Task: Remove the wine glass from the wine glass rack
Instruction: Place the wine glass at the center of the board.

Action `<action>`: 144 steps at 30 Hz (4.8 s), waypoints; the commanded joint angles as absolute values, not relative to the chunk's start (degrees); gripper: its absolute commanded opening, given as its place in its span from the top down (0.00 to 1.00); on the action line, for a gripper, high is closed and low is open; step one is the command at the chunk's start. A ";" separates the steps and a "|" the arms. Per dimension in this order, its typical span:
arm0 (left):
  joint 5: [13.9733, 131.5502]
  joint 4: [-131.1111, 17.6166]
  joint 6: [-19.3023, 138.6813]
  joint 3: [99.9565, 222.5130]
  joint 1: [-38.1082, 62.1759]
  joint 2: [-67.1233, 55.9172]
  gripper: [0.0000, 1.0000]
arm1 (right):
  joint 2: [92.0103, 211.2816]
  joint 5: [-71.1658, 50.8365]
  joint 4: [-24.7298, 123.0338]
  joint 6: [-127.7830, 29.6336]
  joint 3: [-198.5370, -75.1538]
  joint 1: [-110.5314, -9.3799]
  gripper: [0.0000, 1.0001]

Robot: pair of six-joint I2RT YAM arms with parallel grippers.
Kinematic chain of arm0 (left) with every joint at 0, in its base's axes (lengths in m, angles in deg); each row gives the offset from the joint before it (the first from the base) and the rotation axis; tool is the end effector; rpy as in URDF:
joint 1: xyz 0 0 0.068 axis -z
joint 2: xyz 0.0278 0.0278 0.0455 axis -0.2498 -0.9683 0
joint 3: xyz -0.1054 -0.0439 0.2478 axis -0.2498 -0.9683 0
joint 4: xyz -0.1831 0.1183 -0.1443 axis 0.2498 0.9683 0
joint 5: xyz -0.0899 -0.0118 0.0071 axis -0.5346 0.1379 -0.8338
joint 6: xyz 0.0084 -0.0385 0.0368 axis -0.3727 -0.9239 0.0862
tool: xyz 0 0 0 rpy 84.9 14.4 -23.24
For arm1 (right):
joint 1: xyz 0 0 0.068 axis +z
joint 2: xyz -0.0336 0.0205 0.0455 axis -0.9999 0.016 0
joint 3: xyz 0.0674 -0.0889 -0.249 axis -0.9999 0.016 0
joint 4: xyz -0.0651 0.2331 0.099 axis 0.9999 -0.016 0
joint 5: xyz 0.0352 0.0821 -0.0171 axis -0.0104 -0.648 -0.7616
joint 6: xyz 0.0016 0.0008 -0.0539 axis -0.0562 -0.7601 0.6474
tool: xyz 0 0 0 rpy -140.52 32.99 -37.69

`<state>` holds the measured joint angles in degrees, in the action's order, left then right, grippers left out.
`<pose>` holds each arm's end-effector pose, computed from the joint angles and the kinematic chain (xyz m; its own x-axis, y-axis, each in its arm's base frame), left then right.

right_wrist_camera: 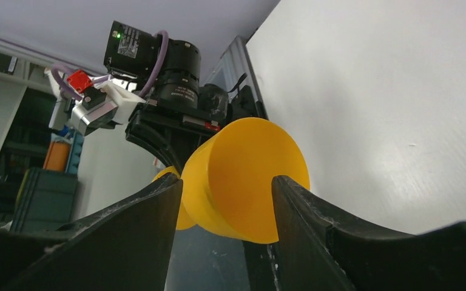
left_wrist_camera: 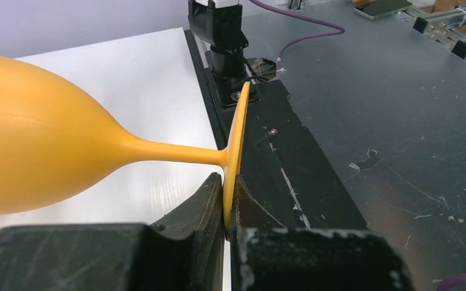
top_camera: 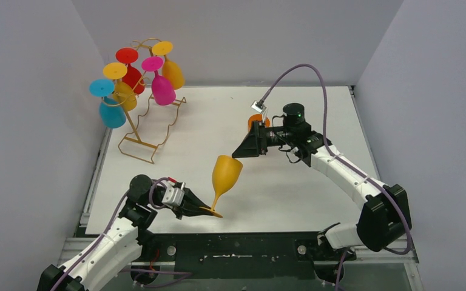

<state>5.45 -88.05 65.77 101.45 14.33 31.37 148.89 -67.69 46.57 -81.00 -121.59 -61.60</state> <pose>0.1077 -0.0986 0.2347 0.0196 -0.0379 -0.9991 0.9680 -0.2492 0.0285 0.2522 0.1677 0.3216 -0.8406 -0.1410 -0.5229 -0.5369 0.0899 0.8389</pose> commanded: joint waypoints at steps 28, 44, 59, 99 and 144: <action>0.78 -76.76 75.75 105.86 14.44 32.86 1.00 | 153.97 -84.27 23.96 -60.96 -134.64 -54.97 0.62; 1.13 -76.05 76.09 105.76 14.45 32.99 1.00 | 153.96 -84.79 26.90 -64.17 -133.82 -53.66 0.94; 1.74 -75.68 76.28 105.68 14.45 32.90 1.00 | 151.93 -84.02 32.41 -68.18 -130.73 -52.74 0.83; 13.41 -88.67 60.36 104.25 4.72 32.96 0.14 | 144.89 -57.32 43.82 -83.62 -123.88 -53.65 1.00; 32.35 -73.83 50.61 115.80 -6.66 23.02 0.03 | 138.48 12.38 17.62 -69.08 -126.09 -62.04 1.00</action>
<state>32.36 -75.29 52.88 112.29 -5.30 24.31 138.55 3.61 12.01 -69.90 -127.14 -59.72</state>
